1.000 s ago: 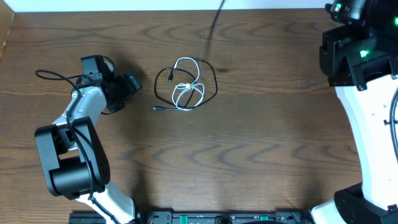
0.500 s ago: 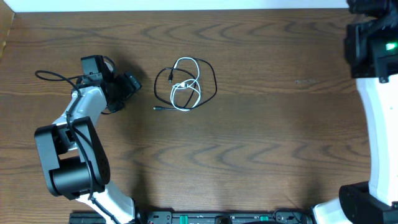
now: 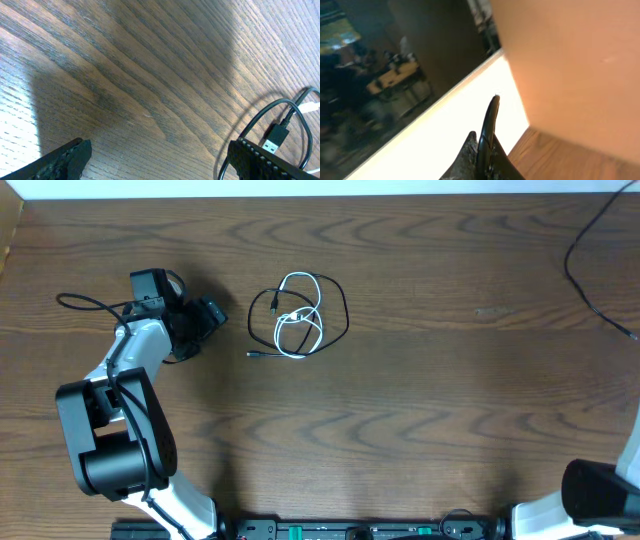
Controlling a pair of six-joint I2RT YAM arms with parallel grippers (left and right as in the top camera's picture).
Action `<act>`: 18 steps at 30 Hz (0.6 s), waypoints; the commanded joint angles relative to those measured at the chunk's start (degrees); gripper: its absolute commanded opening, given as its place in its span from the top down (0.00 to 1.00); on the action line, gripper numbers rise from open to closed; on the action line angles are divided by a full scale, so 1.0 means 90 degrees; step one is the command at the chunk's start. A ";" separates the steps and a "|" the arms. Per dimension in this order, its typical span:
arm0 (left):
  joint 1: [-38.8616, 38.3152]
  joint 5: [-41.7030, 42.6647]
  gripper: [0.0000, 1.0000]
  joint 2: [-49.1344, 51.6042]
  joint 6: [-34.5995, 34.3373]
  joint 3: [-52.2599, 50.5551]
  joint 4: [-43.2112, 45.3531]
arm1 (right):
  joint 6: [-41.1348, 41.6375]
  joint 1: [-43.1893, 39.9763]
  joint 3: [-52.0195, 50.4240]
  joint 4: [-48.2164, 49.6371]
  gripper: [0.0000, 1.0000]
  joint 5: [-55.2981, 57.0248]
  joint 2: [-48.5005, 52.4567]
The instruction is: Untangle cables
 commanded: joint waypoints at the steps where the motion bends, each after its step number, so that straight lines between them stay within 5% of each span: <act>1: 0.0015 -0.0017 0.07 0.0073 -0.0017 -0.0085 -0.0022 | 0.1054 -0.0168 0.0056 -0.0192 0.99 -0.1515 0.0262; 12: 0.0015 -0.0017 0.07 0.0073 -0.0015 -0.0085 -0.0022 | 0.1001 -0.0097 0.0056 -0.1469 0.99 -0.4648 0.1299; 18: 0.0015 -0.0017 0.08 0.0073 -0.0017 -0.0085 -0.0022 | -0.0238 0.0308 0.0056 -0.1773 0.99 -0.5693 0.1746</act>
